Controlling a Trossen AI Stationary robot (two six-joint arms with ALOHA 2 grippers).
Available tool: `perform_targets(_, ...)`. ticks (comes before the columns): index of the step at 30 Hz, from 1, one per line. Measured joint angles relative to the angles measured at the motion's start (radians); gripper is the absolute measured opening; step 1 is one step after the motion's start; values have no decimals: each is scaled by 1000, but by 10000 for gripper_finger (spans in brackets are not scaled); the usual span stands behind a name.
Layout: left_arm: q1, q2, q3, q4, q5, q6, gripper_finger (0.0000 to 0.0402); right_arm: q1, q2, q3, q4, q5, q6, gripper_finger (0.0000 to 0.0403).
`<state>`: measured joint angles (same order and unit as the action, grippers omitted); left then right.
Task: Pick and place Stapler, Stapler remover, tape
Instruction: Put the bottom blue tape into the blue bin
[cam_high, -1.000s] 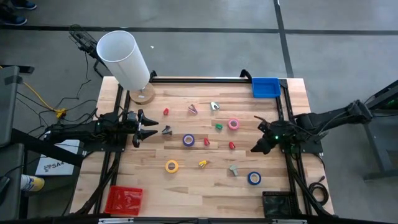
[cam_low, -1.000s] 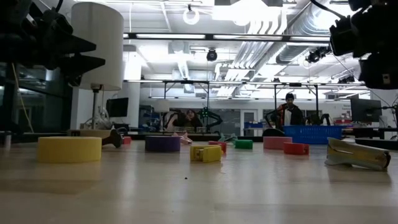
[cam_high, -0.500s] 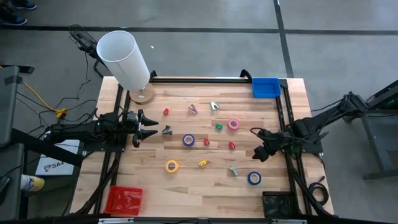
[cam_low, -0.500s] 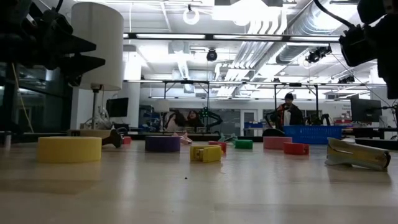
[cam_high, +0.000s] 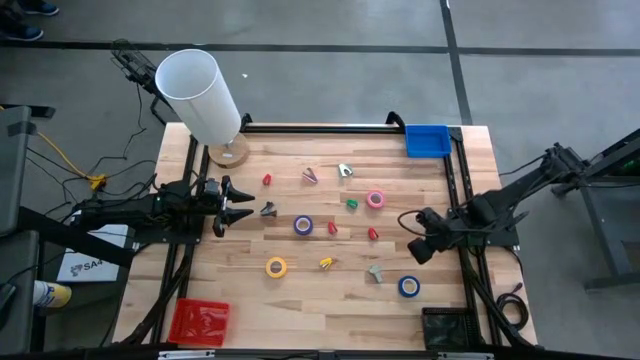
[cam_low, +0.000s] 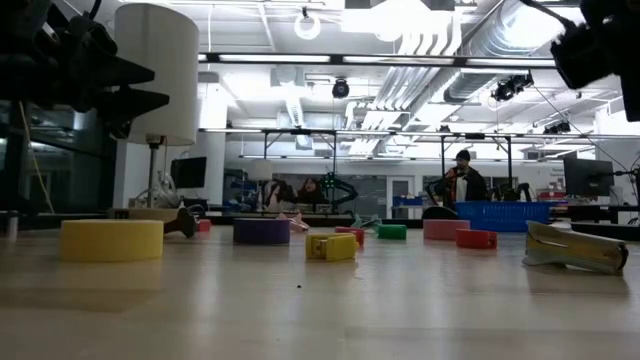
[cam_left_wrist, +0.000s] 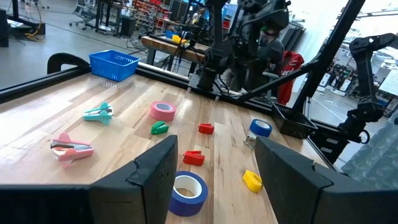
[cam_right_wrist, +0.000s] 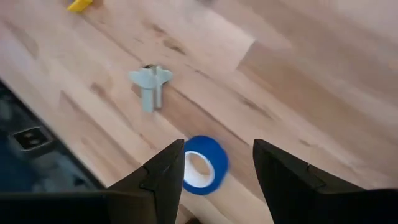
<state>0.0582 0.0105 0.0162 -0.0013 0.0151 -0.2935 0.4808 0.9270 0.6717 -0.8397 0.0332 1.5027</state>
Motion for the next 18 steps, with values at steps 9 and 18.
perform_targets(9,0,0,0,0,0,0,213,0,121,108,-185,-41,-20,181)
perform_targets(18,0,0,0,0,0,0,213,44,233,117,-199,-69,75,181)
